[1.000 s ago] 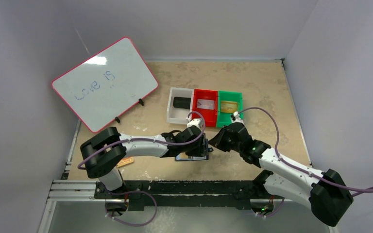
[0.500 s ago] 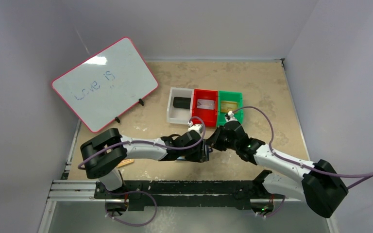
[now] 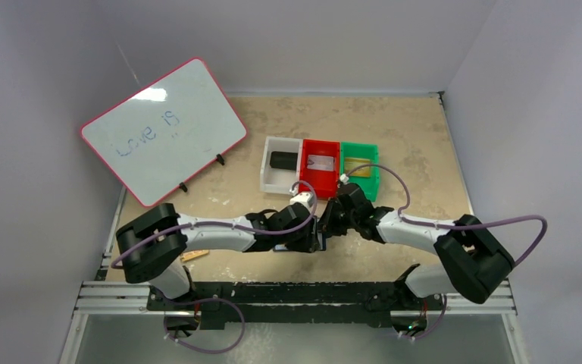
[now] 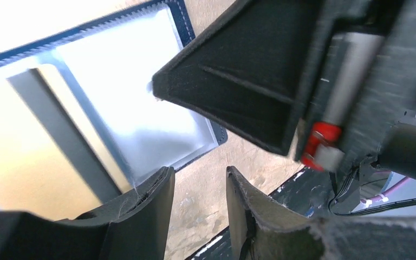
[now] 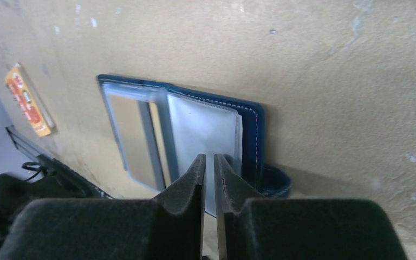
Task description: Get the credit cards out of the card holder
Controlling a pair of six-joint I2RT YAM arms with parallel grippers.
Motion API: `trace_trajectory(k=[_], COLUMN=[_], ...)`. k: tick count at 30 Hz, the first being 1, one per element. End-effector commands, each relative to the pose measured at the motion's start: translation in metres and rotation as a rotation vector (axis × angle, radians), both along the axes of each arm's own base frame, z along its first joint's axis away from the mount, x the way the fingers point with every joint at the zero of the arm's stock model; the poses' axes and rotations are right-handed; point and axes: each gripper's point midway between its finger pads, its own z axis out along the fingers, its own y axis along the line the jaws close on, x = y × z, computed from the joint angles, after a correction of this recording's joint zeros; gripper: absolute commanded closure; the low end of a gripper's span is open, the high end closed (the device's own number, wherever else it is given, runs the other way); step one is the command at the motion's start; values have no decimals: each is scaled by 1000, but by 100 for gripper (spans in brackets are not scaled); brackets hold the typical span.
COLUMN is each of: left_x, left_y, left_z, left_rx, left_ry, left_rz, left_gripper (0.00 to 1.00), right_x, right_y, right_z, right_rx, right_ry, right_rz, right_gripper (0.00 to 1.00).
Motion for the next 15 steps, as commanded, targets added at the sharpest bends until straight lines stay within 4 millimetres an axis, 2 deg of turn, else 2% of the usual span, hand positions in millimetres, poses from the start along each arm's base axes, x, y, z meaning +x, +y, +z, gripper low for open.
trace_trajectory(k=[1, 6, 8, 11, 15], left_x=[16, 38, 47, 53, 52], left_y=[14, 46, 63, 79, 79], left_z=[36, 69, 72, 61, 42], left_rx=[-2, 35, 75, 134, 165], left_ry=[-136, -253, -279, -262, -205], left_rz=[44, 194, 270, 305, 299], left_gripper=[59, 50, 46, 44, 44], right_x=[7, 6, 6, 7, 7], right_y=[-2, -2, -1, 0, 3], right_z=[-5, -6, -3, 1, 8], right_rx=[-41, -39, -32, -17, 10], right_ry=[-13, -17, -28, -45, -68], right_rz=[16, 30, 35, 39, 45], right_gripper=[88, 88, 88, 88, 87])
